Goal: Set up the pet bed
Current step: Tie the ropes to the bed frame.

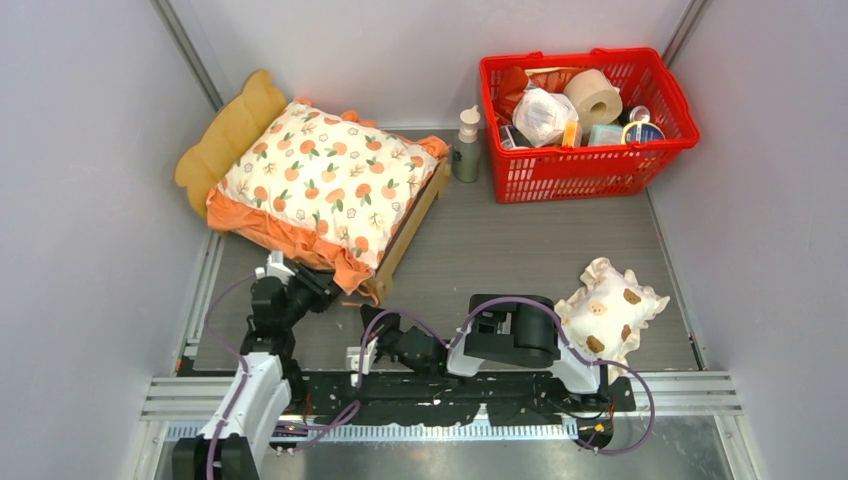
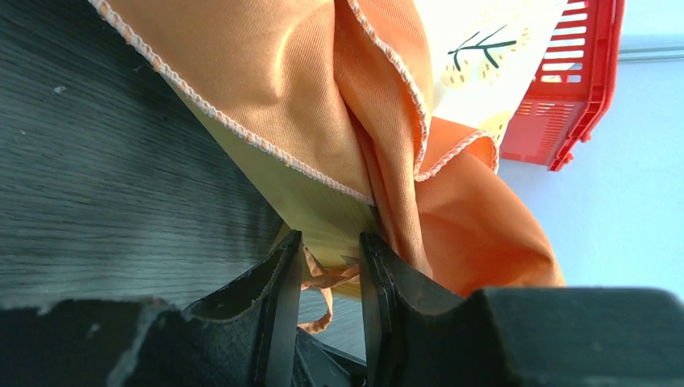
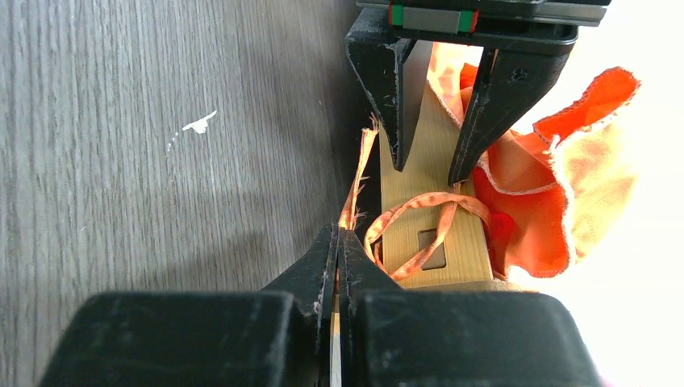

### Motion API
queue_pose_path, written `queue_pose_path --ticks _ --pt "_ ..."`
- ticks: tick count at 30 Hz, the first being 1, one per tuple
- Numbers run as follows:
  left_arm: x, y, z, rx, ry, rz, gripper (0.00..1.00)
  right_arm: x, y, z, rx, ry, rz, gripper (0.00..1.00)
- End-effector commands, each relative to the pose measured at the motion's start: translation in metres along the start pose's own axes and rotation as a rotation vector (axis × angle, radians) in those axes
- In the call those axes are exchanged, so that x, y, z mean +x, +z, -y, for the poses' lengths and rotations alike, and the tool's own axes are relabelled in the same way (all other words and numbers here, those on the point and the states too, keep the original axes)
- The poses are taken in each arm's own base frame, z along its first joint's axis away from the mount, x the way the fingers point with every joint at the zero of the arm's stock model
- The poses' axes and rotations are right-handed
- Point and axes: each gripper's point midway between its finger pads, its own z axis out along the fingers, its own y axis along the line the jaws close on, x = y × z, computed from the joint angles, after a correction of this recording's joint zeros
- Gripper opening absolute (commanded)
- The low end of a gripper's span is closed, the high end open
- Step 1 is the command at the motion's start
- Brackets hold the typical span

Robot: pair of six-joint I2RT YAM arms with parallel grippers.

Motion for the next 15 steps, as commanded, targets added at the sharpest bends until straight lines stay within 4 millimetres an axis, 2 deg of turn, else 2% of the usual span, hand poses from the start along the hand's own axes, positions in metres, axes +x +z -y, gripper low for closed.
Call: queue_pose_path --ticks 1,9,15 --pt "-0.008 -0.001 0.029 0.134 -0.025 0.031 0.35 -0.016 0.005 0.02 0.078 0.043 0.05 0.05" --pt "-0.009 -0.004 0.034 0.167 -0.052 0.046 0.35 -0.016 0.005 0.021 0.082 0.043 0.049 0.05" --pt "-0.013 -0.003 0.023 0.116 -0.043 0.07 0.34 -0.015 0.003 0.021 0.083 0.04 0.048 0.05"
